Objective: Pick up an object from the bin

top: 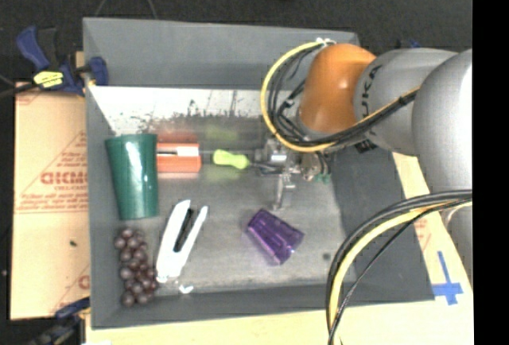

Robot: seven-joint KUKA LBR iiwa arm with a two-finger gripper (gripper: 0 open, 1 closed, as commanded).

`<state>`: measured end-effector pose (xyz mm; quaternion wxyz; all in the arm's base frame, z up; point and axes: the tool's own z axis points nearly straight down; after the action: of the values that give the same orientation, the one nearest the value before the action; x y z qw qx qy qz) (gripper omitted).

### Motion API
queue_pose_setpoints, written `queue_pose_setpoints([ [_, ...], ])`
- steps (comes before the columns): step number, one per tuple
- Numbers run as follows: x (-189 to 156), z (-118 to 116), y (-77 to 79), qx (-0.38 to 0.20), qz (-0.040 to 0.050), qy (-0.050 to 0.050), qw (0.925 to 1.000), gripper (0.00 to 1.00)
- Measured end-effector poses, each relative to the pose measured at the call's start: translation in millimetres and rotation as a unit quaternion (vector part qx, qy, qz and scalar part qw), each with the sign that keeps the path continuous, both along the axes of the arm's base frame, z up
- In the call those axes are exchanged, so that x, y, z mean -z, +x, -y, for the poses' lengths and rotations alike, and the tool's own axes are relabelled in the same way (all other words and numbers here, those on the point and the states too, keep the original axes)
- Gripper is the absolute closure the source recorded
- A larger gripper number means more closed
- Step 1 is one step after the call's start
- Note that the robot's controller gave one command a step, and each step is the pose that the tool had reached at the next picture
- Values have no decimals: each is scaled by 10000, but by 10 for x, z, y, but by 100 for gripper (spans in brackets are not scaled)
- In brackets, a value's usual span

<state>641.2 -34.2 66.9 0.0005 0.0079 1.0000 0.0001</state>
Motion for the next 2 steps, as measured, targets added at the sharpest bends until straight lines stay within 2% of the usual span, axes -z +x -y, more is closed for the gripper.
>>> queue_pose_setpoints([
  [1, -932, -85, 31, -79, 94, -21, 9999, 0],
  [2, -109, 14, 0, -2, 9, -12, 10000, 0],
])
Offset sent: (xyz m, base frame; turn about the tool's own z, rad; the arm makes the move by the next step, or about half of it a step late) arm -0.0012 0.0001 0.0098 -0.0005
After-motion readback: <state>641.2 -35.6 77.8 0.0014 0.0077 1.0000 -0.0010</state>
